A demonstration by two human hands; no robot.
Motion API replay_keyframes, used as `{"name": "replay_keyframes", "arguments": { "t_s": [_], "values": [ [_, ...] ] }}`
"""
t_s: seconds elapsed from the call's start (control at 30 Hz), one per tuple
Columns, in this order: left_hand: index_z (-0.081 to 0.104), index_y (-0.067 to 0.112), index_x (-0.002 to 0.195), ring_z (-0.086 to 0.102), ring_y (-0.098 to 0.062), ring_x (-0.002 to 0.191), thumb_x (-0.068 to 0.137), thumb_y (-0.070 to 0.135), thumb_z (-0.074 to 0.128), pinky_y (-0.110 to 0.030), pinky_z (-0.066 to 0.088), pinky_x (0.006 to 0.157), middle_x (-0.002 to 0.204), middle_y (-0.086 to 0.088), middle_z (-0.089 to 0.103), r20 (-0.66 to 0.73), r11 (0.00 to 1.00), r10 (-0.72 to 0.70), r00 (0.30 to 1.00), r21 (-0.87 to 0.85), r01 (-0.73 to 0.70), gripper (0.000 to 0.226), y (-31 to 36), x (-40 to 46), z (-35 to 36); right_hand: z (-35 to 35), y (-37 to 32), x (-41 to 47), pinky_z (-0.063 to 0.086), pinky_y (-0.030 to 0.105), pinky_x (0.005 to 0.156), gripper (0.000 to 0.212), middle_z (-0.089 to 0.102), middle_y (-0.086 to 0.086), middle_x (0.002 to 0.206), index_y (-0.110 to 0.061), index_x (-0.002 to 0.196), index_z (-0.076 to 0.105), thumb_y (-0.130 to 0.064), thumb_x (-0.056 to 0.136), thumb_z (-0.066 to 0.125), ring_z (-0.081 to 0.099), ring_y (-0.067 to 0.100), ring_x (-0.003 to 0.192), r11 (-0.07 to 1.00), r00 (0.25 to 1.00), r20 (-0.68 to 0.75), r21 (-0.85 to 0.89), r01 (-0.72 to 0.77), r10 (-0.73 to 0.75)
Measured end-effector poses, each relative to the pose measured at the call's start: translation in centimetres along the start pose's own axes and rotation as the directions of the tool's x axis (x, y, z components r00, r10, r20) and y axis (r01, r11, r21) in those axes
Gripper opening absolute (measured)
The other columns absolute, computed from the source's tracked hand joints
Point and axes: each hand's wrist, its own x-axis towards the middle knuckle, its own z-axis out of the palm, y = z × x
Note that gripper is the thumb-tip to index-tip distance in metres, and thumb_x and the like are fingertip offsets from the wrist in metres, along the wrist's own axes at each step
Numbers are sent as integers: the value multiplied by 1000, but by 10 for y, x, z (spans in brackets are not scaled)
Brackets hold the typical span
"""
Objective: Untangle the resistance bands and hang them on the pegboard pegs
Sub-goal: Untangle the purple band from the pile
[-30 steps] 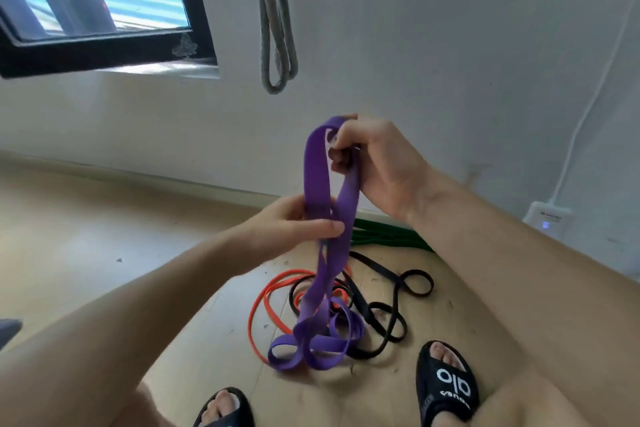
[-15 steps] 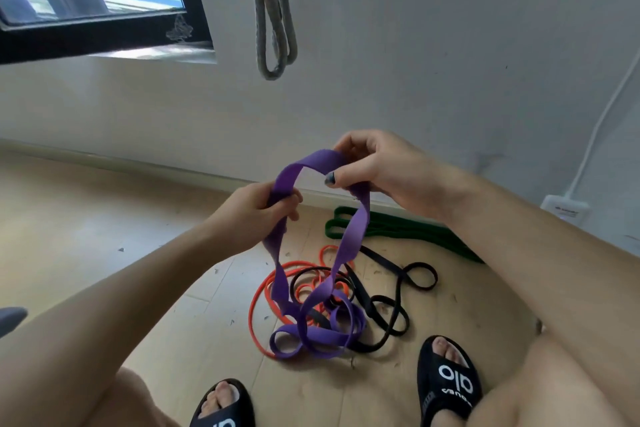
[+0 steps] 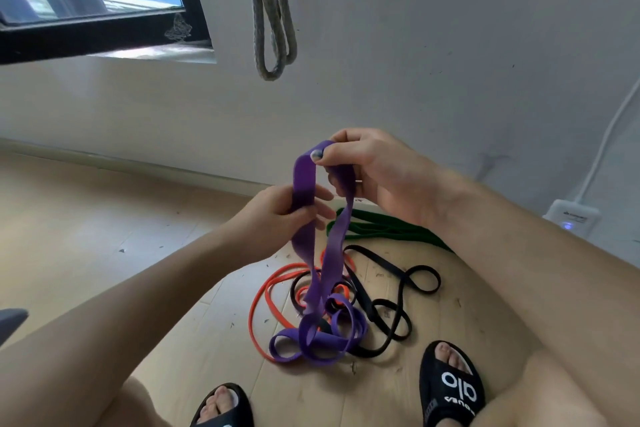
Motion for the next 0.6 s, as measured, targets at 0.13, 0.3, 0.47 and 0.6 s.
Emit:
{"name": "replay_keyframes", "arguments": {
  "t_s": [0.13,0.3,0.47,0.6],
  "values": [
    [62,17,103,73,-15,88,105,3,46,-44,63,87,92,-1,75,-61,995,10,998,100,-4,22,1,0,-5,-2,2,0,46,26,65,16,56,-2,76,-12,92,63,-28,93,69,52,14,70,1000,1000,-17,-14,-17,17],
    [56,5,102,71,-28,95,94,8,62,-59,54,96,96,-18,66,48,1000,24,999,19,-25,11,11,-3,-3,2,2,1,33,28,61,21,42,-4,66,-18,80,55,-28,95,67,37,11,58,993,996,-89,117,-20,31],
    [49,15,105,56,-25,83,80,21,76,-54,51,88,91,-8,50,205,959,32,978,-281,28,37,14,-2,9,10,0,2,29,27,56,21,30,-6,57,-17,74,57,-18,92,67,27,11,52,954,979,-186,298,-22,81],
    [41,30,124,62,-33,91,71,39,83,-48,57,92,103,-18,54,190,983,-2,982,-181,37,68,16,3,19,18,0,4,31,27,50,9,28,-3,57,-9,88,57,-9,87,66,27,12,49,923,969,-226,386,-5,100]
  ]
}}
